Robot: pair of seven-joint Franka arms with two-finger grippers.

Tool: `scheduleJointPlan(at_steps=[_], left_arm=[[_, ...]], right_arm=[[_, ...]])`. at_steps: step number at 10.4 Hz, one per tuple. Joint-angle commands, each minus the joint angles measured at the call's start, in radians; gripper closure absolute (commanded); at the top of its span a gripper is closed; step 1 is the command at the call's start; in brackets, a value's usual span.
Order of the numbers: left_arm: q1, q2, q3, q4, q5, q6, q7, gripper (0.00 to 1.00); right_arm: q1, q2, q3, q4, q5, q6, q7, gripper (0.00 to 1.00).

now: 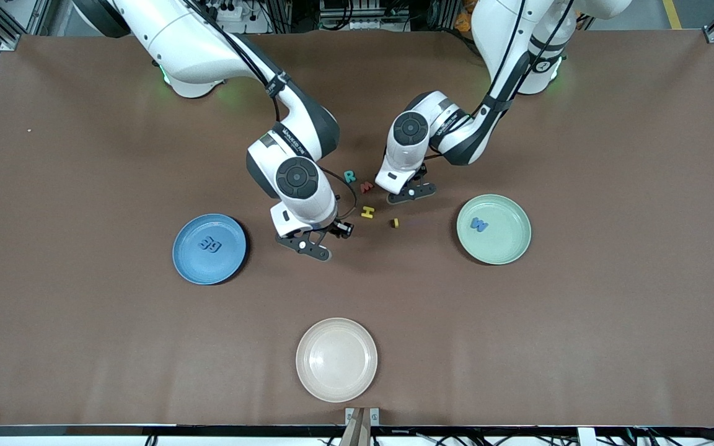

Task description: Sort upper and lower case letters into plates

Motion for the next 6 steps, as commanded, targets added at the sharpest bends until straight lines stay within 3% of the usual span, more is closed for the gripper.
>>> scheduleJointPlan(at_steps=[1,6], left_arm=[[-0.007,0.039,0.001,0.005,0.031,0.006,-0.038,0.69],[0.025,0.029,0.002,0.011,0.032,-0.007,0.004,0.69]], right_arm=[[0.009,0.016,-0.003,0.030,-0.006,-0.012,0.014,0.46],[0.006,0.016,-0.002,0.032,-0.002,-0.007,0.035,0.46]])
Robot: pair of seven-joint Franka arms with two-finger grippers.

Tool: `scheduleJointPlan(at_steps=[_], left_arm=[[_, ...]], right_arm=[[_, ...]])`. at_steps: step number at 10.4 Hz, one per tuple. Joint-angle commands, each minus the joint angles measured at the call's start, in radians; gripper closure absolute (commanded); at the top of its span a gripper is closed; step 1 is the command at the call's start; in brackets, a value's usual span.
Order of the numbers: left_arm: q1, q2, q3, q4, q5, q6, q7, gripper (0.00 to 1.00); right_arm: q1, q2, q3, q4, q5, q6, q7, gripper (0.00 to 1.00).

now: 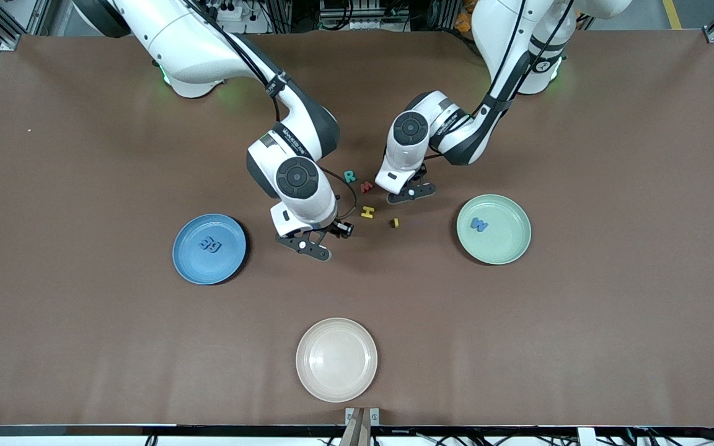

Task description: Sort upper and lower case letters into plates

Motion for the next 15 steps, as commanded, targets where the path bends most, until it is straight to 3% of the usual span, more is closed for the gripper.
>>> scheduleJointPlan(at_steps=[1,8,11,15], left_arm=[[0.027,0.016,0.003,0.011,0.032,-0.021,0.015,0.69],[0.148,-0.059,0.001,0.032,0.032,-0.185,0.214,0.70],[0.211,-0.099,0.001,0.031,0.032,-0.253,0.343,0.70],[0.317,-0.117,-0.002,0.022,0.032,-0.276,0.515,0.70]], right_arm=[[0.006,0.016,-0.001,0.031,-0.002,0.014,0.038,0.46],[0.104,0.056,-0.006,0.041,-0.011,0.169,0.123,0.41],[0.170,0.154,-0.008,0.174,-0.133,0.169,0.210,0.37],[0.233,0.222,-0.009,0.246,-0.242,0.172,0.229,0.38]])
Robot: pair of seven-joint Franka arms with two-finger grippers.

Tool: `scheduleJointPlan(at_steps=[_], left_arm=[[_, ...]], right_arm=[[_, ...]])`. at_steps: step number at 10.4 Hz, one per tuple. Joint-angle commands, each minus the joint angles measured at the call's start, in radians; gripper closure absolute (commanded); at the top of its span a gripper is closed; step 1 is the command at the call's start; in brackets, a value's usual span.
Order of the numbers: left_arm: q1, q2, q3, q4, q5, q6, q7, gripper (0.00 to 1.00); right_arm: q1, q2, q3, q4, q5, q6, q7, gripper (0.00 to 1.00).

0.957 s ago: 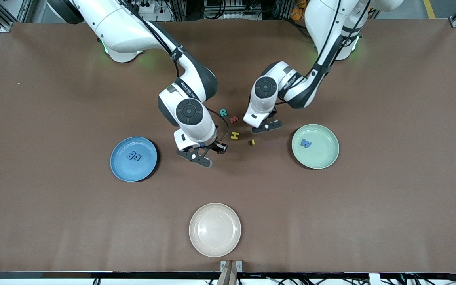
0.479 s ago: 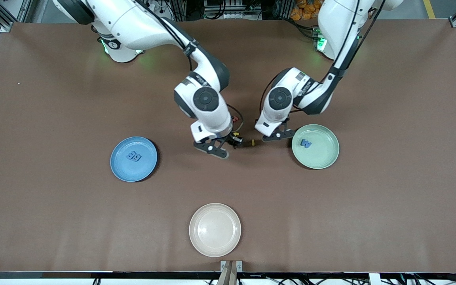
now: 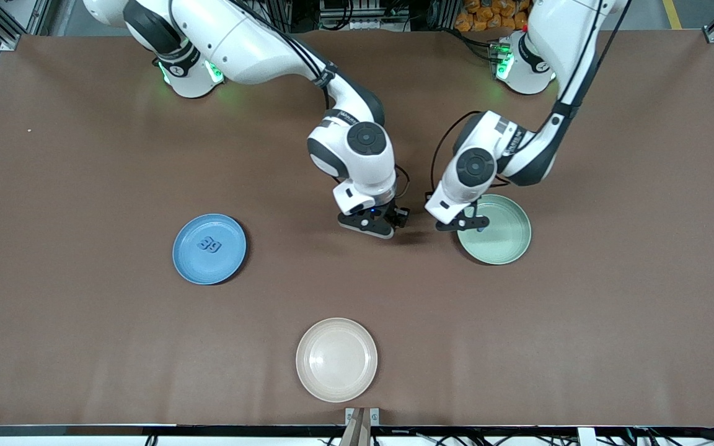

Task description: Sort upper and lower case letters into plates

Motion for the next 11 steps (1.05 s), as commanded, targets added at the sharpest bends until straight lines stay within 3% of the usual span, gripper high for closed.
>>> scheduleJointPlan(at_steps=[1,4,9,10,11], left_arm=[[0.073,-0.022,-0.010,-0.022,0.023,-0.017,0.106,0.70],[0.151,-0.022,-0.012,-0.028,0.023,-0.015,0.251,0.69],[0.272,-0.008,-0.013,-0.033,0.023,-0.007,0.480,0.66],[0.271,-0.007,-0.013,-0.033,0.012,-0.007,0.481,0.09],[0.271,-0.007,-0.013,-0.031,0.010,-0.007,0.479,0.00]], right_arm=[[0.035,0.061,-0.007,0.077,-0.075,-0.004,0.044,0.38],[0.070,0.096,-0.005,0.087,-0.202,0.025,0.062,0.41],[0.086,0.126,-0.004,0.085,-0.316,0.045,0.062,0.44],[0.086,0.132,-0.004,0.085,-0.320,0.046,0.062,0.46],[0.087,0.136,-0.002,0.085,-0.330,0.048,0.062,0.49]])
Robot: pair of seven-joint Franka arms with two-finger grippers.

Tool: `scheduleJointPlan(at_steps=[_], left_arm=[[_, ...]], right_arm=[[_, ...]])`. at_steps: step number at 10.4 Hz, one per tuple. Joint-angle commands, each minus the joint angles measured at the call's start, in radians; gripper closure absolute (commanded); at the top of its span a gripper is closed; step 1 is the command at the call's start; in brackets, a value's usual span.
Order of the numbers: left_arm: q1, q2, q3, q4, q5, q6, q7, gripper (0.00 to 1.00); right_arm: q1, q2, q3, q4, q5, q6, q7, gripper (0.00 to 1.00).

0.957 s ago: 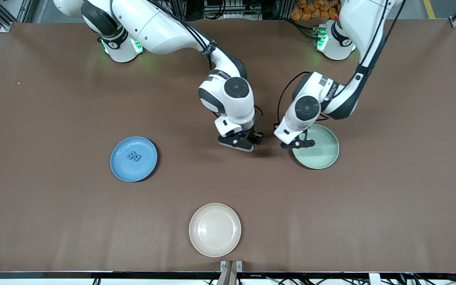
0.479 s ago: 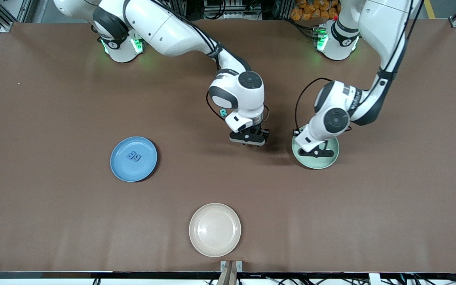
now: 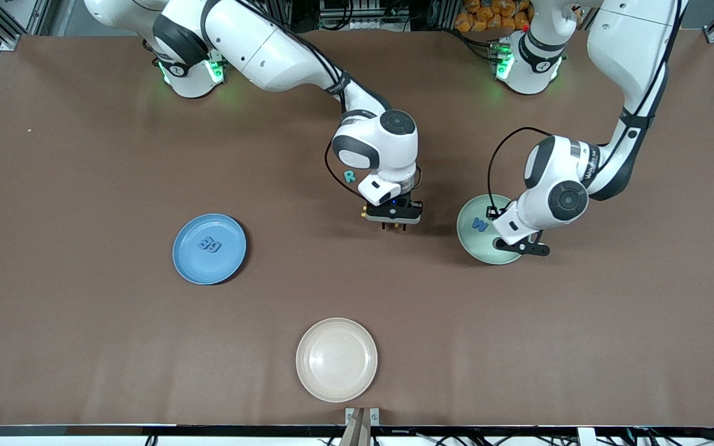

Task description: Sort upper and lower case letters into plates

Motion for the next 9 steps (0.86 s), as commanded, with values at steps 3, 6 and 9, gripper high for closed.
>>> scheduleJointPlan(at_steps=[3,6,9], left_arm=[[-0.006,-0.006,-0.016,-0.002,0.007,-0.001,-0.012,0.00],[-0.021,-0.004,-0.019,0.001,0.005,-0.001,-0.052,0.00],[-0.044,-0.006,-0.019,0.002,0.005,-0.001,-0.105,0.00]], right_arm=[[0.011,0.037,0.004,0.039,-0.051,0.010,0.020,0.50],[0.012,0.040,0.006,0.033,-0.052,0.010,0.020,0.65],[-0.001,0.025,0.009,0.025,-0.068,0.001,0.015,1.00]])
